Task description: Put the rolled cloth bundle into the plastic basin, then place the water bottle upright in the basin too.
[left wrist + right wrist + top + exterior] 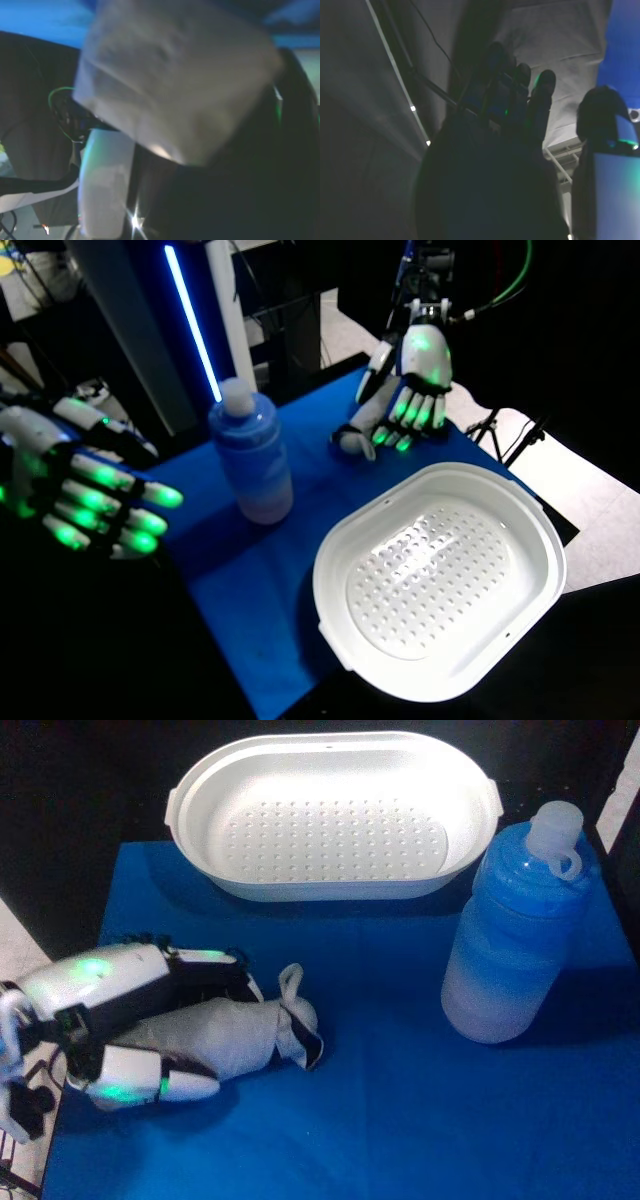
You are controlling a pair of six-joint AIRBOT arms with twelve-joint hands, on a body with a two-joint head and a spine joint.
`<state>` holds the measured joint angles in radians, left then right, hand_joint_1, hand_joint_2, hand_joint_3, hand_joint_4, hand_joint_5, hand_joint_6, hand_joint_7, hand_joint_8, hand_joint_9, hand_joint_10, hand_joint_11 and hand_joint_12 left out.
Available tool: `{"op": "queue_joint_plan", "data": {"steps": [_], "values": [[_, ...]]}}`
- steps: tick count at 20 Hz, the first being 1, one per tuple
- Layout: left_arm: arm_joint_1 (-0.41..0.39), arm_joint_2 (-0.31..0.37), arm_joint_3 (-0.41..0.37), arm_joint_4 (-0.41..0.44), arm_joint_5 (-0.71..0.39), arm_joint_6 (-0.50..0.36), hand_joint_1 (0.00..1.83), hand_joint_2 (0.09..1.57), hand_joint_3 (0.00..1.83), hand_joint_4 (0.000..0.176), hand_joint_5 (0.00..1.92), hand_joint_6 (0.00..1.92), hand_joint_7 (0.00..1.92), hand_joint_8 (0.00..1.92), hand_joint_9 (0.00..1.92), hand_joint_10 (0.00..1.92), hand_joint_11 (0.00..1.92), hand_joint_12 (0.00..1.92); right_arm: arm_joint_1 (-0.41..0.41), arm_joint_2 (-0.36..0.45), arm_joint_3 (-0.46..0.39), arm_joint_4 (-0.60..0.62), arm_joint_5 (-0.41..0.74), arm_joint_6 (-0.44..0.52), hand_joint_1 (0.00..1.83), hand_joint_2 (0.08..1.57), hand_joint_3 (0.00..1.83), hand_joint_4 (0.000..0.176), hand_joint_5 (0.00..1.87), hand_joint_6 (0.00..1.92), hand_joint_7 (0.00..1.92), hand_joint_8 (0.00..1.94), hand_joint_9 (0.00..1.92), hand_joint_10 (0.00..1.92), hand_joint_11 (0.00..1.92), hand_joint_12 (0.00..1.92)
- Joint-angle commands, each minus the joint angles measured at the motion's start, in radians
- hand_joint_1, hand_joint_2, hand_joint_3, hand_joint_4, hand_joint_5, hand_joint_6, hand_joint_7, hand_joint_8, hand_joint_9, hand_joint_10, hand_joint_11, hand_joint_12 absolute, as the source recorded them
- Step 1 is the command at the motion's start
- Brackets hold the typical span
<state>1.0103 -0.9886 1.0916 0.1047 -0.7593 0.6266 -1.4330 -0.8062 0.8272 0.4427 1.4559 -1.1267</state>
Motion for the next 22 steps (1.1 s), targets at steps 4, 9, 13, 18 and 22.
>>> {"op": "queue_joint_plan", "data": {"steps": [4, 9, 13, 18, 22], "values": [[-0.018, -0.026, 0.027, -0.002, -0.032, 0.018, 1.77, 1.13, 0.0, 0.171, 0.57, 1.92, 0.63, 1.92, 0.73, 1.92, 0.9, 1.92, 0.007, 0.001, 0.004, -0.006, 0.121, 0.008, 0.77, 1.41, 0.0, 0.033, 0.4, 0.0, 0.28, 0.0, 0.26, 0.0, 0.0, 0.69], [-0.053, -0.017, 0.032, 0.003, -0.067, 0.018, 1.79, 1.12, 0.0, 0.176, 0.66, 1.92, 0.94, 1.92, 1.39, 1.92, 1.6, 1.92, 0.007, -0.002, 0.005, -0.006, 0.119, 0.008, 0.77, 1.4, 0.0, 0.054, 0.41, 0.0, 0.28, 0.0, 0.25, 0.0, 0.0, 0.66], [-0.103, 0.051, -0.004, 0.037, -0.173, 0.014, 1.52, 1.17, 0.0, 0.176, 0.68, 1.92, 0.95, 1.92, 1.32, 1.92, 1.45, 1.92, 0.007, -0.004, 0.005, -0.006, 0.116, 0.008, 0.77, 1.41, 0.0, 0.045, 0.41, 0.0, 0.28, 0.0, 0.23, 0.0, 0.0, 0.6], [-0.189, 0.114, -0.019, 0.072, -0.3, 0.005, 1.64, 1.18, 0.01, 0.176, 0.55, 1.92, 0.8, 1.92, 1.1, 1.92, 1.25, 1.92, 0.007, -0.006, 0.007, -0.006, 0.113, 0.008, 0.77, 1.41, 0.0, 0.027, 0.41, 0.0, 0.28, 0.0, 0.25, 0.0, 0.0, 0.7], [-0.291, 0.111, 0.02, 0.084, -0.292, 0.012, 1.77, 1.13, 0.0, 0.176, 0.48, 1.92, 0.74, 1.92, 1.11, 1.92, 1.22, 1.92, 0.007, -0.007, 0.009, -0.006, 0.112, 0.008, 0.79, 1.41, 0.0, 0.036, 0.4, 0.0, 0.27, 0.0, 0.25, 0.0, 0.0, 0.67]]}}
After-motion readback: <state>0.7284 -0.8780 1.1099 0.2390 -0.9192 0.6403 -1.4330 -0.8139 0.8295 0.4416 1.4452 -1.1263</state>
